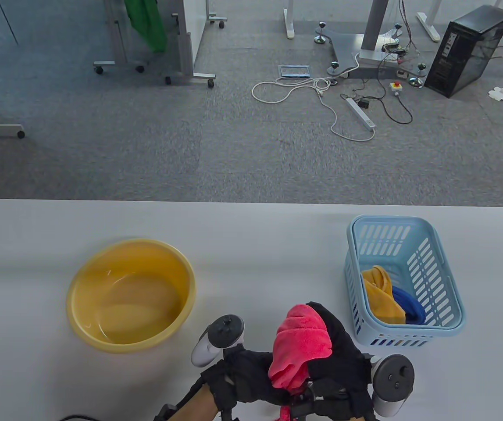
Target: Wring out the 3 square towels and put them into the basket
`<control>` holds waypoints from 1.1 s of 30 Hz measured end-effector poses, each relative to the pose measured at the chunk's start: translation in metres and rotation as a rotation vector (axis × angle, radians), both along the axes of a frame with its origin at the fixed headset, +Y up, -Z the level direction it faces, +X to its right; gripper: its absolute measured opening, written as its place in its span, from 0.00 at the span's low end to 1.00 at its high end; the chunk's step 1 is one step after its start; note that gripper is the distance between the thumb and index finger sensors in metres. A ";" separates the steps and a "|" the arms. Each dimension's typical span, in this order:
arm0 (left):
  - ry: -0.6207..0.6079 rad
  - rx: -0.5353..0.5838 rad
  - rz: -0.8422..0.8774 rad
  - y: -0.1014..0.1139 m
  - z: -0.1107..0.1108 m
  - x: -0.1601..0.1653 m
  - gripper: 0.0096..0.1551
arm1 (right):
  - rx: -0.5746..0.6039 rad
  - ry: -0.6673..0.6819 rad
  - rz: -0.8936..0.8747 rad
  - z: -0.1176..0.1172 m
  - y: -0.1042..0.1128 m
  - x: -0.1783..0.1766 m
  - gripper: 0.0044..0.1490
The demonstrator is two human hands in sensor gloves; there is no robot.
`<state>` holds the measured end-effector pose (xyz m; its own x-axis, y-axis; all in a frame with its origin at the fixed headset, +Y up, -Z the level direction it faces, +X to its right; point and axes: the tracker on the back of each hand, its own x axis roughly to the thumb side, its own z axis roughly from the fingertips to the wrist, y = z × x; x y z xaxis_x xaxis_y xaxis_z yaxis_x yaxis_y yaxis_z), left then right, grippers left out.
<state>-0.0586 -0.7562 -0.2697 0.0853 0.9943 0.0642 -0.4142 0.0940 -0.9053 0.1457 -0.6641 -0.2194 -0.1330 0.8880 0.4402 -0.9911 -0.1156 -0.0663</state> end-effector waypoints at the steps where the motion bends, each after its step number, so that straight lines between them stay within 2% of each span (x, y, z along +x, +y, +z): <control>1: 0.009 0.000 0.002 0.000 0.000 0.000 0.38 | 0.000 0.003 0.000 0.000 0.000 0.000 0.35; 4: 0.039 -0.010 0.019 -0.002 -0.002 -0.003 0.31 | 0.001 0.005 -0.002 0.000 0.001 0.001 0.35; 6: 0.083 0.012 0.028 -0.003 -0.003 -0.005 0.30 | 0.001 0.007 -0.030 0.000 0.000 0.001 0.35; 11: 0.096 -0.027 0.058 -0.004 -0.002 -0.005 0.32 | -0.004 -0.006 -0.014 0.000 0.000 0.002 0.35; 16: 0.200 -0.005 0.121 -0.007 -0.008 -0.014 0.32 | -0.003 -0.018 0.001 0.000 0.001 0.005 0.35; 19: 0.293 -0.070 0.236 -0.010 -0.011 -0.020 0.31 | -0.004 -0.029 0.002 0.001 0.002 0.008 0.35; 24: 0.409 0.018 0.259 -0.005 -0.017 -0.035 0.32 | -0.007 -0.051 0.025 0.001 0.002 0.010 0.36; 33: 0.553 -0.006 0.418 0.007 -0.019 -0.050 0.32 | -0.091 -0.064 0.002 -0.004 -0.007 0.013 0.37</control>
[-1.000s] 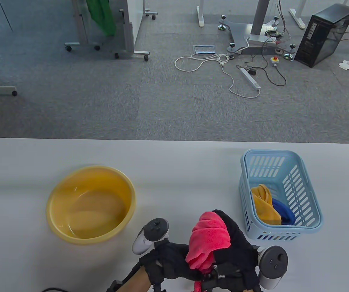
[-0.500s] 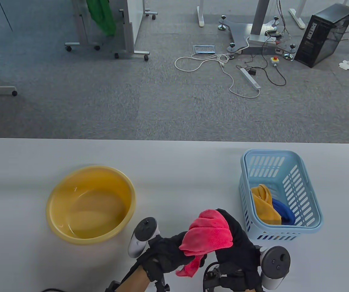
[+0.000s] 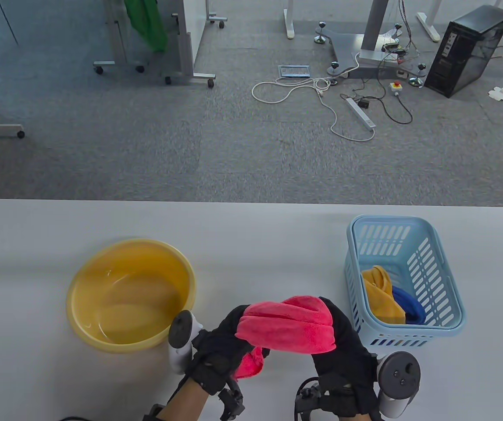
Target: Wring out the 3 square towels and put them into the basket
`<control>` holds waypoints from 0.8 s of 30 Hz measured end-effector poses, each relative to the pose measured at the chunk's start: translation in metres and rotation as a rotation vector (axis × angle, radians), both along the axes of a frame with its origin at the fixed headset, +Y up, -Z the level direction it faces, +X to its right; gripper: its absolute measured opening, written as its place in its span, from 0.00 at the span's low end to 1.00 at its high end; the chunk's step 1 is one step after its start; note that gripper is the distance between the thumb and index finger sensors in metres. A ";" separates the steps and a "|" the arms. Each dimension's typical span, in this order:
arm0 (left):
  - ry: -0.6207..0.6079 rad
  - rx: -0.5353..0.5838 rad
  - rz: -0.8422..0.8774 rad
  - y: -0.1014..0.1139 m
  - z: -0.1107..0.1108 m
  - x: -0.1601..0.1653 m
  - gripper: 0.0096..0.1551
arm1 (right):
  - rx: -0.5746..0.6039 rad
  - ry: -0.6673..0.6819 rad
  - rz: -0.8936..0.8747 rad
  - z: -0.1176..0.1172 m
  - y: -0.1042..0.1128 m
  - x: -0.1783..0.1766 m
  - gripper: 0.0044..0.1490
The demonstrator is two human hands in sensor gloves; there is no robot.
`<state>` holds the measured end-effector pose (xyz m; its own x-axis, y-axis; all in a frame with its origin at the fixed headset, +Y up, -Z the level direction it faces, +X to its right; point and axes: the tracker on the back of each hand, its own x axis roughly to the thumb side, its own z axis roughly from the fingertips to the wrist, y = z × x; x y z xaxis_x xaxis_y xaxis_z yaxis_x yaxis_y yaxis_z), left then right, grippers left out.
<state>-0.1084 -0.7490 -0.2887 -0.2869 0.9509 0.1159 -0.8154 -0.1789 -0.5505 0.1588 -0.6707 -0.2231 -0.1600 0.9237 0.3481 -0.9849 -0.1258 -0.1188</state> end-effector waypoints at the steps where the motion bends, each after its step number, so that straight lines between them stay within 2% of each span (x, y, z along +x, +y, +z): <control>1: 0.014 -0.008 0.022 0.001 0.000 -0.001 0.33 | -0.014 0.000 0.001 -0.001 -0.001 0.000 0.36; 7: 0.084 -0.037 0.120 0.009 0.004 -0.004 0.33 | -0.104 0.050 0.029 -0.006 -0.008 -0.005 0.39; 10: 0.100 -0.059 0.180 0.014 0.006 -0.004 0.33 | -0.146 0.118 0.048 -0.008 -0.012 -0.010 0.41; 17: 0.051 -0.121 0.295 0.018 0.010 -0.001 0.32 | -0.225 0.224 0.081 -0.011 -0.020 -0.022 0.44; 22: 0.045 -0.086 0.281 0.020 0.010 -0.003 0.32 | -0.241 0.265 0.098 -0.014 -0.021 -0.023 0.47; 24: 0.061 -0.088 0.261 0.020 0.009 -0.006 0.32 | -0.241 0.288 0.132 -0.013 -0.018 -0.021 0.52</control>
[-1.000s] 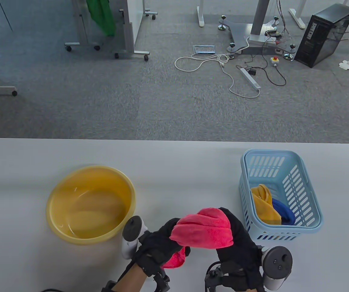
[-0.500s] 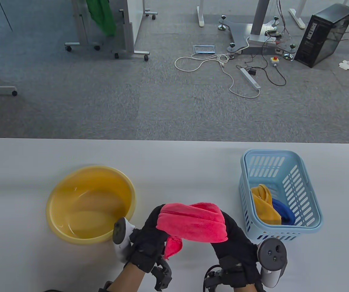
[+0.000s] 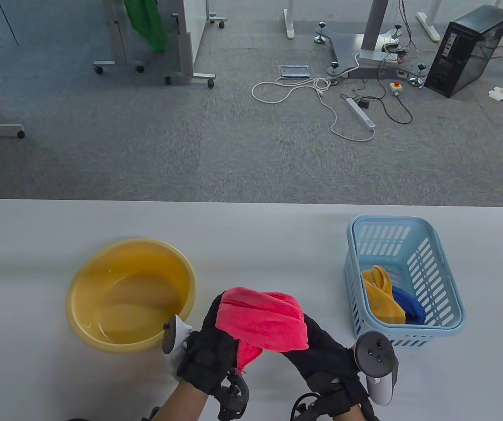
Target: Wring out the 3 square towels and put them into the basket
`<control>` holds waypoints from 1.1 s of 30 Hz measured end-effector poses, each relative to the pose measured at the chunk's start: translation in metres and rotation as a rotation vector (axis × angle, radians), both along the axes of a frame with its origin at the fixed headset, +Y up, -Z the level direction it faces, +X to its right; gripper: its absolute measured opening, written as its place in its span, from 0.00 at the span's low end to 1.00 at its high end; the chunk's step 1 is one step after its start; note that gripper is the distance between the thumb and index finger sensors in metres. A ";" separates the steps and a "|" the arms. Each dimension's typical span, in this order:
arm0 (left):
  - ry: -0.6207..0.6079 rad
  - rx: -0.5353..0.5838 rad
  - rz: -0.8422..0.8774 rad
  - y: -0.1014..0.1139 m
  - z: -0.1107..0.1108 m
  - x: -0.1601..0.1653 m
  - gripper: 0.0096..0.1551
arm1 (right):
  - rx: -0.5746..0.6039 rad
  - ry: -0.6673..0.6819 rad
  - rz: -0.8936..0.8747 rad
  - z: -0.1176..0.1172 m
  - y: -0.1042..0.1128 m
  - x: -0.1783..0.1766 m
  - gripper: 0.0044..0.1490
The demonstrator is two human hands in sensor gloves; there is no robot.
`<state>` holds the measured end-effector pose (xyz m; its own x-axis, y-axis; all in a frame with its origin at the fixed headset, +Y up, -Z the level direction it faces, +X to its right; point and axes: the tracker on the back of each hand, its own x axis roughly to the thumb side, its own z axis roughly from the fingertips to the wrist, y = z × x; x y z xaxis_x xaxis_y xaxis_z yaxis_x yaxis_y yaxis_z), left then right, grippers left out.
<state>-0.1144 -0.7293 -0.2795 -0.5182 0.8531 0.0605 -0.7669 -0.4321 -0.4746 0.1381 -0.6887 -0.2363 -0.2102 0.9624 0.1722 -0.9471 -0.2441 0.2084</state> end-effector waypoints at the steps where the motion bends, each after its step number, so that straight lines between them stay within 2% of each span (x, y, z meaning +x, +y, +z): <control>1: 0.009 -0.008 0.000 0.000 0.000 -0.002 0.33 | 0.004 0.005 0.013 0.000 0.002 0.001 0.55; 6: 0.074 -0.017 0.011 0.006 -0.004 -0.016 0.33 | 0.063 0.051 0.074 0.005 0.016 0.010 0.67; 14: 0.111 0.007 -0.069 0.009 -0.004 -0.021 0.33 | 0.185 0.023 0.088 0.014 0.028 0.002 0.77; 19: 0.143 0.042 -0.218 0.013 -0.002 -0.018 0.33 | 0.207 0.029 0.211 0.015 0.029 -0.005 0.81; 27: 0.076 0.128 -0.294 0.022 0.000 -0.013 0.33 | 0.158 0.058 0.247 0.009 0.016 -0.015 0.86; 33: -0.013 0.097 -0.253 0.017 0.004 -0.001 0.35 | 0.161 0.055 0.180 0.008 0.009 -0.025 0.85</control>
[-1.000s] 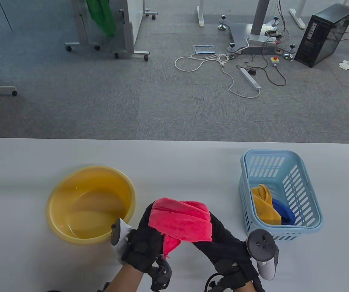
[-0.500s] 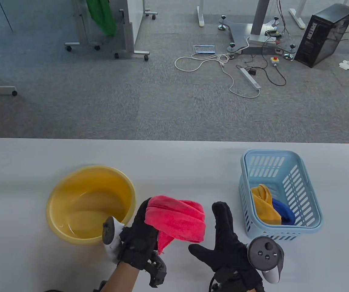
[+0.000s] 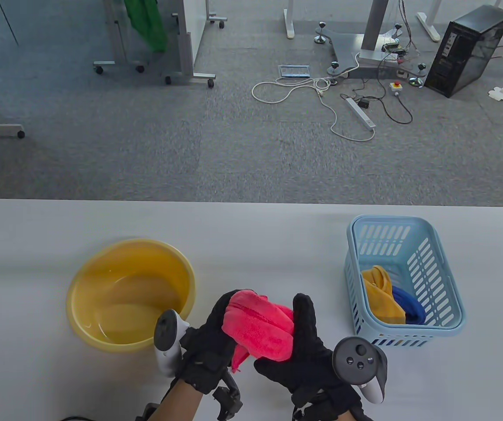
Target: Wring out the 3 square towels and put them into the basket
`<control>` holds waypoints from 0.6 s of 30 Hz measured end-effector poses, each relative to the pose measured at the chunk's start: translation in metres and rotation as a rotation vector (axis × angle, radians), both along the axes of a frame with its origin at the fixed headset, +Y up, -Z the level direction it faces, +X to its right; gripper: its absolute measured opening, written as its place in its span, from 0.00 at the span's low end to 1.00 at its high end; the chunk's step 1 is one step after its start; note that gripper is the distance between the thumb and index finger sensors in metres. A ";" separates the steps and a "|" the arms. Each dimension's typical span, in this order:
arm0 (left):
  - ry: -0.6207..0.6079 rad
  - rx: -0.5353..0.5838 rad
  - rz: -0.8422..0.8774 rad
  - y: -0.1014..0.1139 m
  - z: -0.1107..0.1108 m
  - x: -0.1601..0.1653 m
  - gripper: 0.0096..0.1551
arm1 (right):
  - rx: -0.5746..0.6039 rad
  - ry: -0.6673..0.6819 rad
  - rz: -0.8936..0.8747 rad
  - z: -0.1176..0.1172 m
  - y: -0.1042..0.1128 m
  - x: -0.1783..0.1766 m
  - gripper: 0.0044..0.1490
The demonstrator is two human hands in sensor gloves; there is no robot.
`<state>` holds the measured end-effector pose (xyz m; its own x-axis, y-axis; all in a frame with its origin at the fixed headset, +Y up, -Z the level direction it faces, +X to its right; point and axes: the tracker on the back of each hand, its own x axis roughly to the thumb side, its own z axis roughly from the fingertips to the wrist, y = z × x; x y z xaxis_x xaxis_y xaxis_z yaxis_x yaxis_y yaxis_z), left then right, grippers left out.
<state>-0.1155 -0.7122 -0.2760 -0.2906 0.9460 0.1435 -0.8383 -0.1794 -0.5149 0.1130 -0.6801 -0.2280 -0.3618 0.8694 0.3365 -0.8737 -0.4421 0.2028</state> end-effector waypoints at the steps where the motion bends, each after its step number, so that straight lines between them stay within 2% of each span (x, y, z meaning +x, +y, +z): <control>1: -0.002 -0.009 -0.010 -0.001 0.001 0.002 0.36 | 0.012 -0.015 -0.021 0.000 -0.001 -0.001 0.83; 5: -0.065 -0.033 -0.035 -0.007 0.004 0.011 0.40 | -0.010 -0.002 -0.056 0.000 -0.003 -0.001 0.80; 10: -0.176 -0.076 -0.019 -0.014 0.009 0.024 0.45 | -0.022 0.028 -0.113 0.000 -0.006 -0.005 0.82; 14: -0.274 -0.136 0.003 -0.021 0.012 0.032 0.45 | -0.059 0.071 -0.093 0.000 -0.010 -0.011 0.84; 18: -0.356 -0.136 -0.010 -0.026 0.011 0.035 0.45 | -0.087 0.082 -0.118 -0.001 -0.013 -0.013 0.85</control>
